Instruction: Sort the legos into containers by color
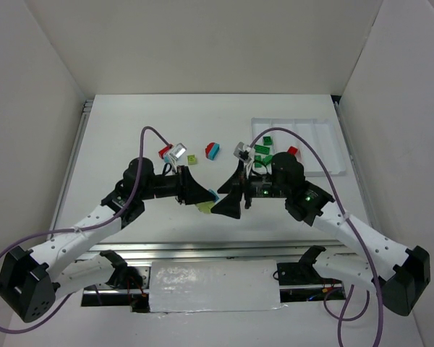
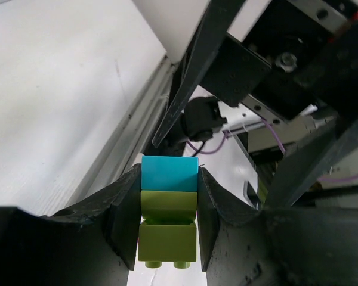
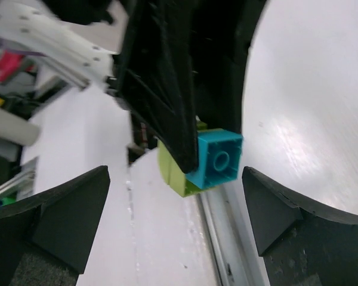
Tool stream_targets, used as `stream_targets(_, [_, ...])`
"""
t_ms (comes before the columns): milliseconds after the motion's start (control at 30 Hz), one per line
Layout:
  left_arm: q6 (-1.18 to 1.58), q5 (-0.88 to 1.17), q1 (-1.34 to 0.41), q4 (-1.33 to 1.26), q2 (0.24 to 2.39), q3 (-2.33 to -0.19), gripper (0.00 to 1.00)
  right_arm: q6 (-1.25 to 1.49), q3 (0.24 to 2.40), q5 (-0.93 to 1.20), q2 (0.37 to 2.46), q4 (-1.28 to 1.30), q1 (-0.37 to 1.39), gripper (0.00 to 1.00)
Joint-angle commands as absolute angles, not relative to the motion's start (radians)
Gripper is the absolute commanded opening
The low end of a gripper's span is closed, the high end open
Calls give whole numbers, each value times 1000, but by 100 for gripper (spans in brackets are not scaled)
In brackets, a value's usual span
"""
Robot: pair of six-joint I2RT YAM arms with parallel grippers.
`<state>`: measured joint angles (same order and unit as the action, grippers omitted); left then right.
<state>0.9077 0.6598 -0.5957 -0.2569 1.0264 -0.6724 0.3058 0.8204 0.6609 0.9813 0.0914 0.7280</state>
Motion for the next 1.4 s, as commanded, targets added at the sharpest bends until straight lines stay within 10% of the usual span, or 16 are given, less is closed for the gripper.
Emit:
stream_targets(0, [859, 799, -592, -394, 997, -693, 0, 408, 779, 902, 948, -76, 684, 98])
stream_targets(500, [894, 833, -592, -506, 979, -676, 0, 512, 738, 968, 1029, -241, 683, 80])
stream_targets(667, [907, 841, -592, -529, 979, -676, 0, 546, 726, 969, 1025, -291, 681, 49])
stream_targets(800, [925, 847, -592, -561, 980, -667, 0, 581, 730, 976, 1051, -340, 683, 43])
stream_targets(967, [910, 833, -592, -562, 968, -672, 0, 641, 724, 986, 1080, -417, 684, 0])
stream_targets(1133, [867, 792, -594, -476, 957, -710, 47, 664, 716, 994, 1077, -462, 687, 0])
stream_targets(1233, [858, 767, -592, -448, 957, -722, 99, 663, 716, 993, 1075, -465, 687, 0])
stream_targets(1367, [847, 730, -592, -426, 968, -742, 100, 638, 724, 971, 1081, -428, 687, 0])
